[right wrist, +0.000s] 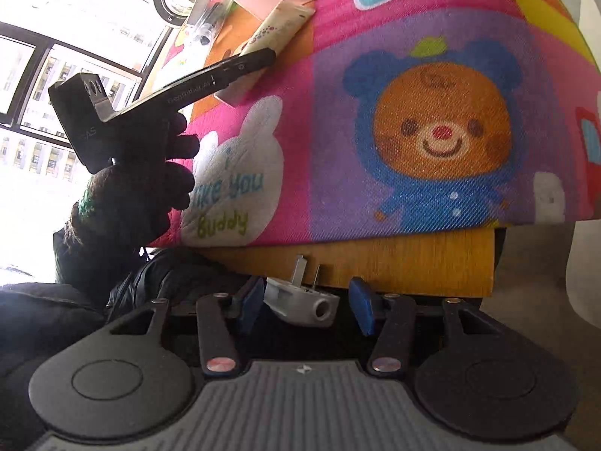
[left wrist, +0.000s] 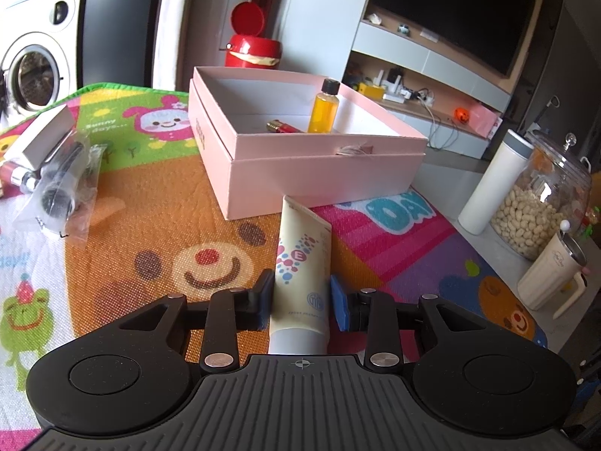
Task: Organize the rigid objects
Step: 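Lift the white plug with the right gripper while the left gripper holds the cream tube, then carry the cream tube and white plug over the pink box and open both grippers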
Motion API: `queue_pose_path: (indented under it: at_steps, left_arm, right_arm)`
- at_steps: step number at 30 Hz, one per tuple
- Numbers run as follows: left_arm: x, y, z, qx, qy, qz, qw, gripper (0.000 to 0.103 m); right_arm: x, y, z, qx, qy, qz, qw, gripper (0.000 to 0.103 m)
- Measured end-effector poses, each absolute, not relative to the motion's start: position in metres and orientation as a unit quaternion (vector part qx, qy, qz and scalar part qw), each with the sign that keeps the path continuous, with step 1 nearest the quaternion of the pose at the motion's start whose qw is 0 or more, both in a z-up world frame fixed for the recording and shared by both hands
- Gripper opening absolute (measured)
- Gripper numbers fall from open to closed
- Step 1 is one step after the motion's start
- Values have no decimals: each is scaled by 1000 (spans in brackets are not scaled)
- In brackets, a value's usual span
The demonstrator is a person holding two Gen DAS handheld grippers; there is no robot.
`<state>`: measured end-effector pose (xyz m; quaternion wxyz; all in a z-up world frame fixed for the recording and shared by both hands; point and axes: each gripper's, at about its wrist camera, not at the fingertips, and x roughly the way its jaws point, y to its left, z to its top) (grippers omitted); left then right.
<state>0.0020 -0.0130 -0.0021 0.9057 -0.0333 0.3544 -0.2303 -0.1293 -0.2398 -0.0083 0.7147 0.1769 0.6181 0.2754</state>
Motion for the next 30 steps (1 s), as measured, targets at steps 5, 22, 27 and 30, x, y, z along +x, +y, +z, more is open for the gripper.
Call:
queue_pose_path:
  at_steps: [5, 22, 27, 30]
  left_arm:
    - [1, -12, -3, -38, 351, -232, 906, 36]
    - [0, -9, -3, -42, 353, -233, 905, 36]
    - [5, -9, 0, -33, 359, -236, 902, 37]
    - [11, -16, 2, -15, 358, -235, 903, 37]
  right_arm:
    - [-128, -234, -14, 181, 634, 272, 701, 46]
    - [-70, -214, 47, 100, 488, 297, 814, 34]
    - [-44, -197, 60, 20, 372, 237, 897, 36]
    - [-49, -183, 48, -51, 334, 201, 919, 64]
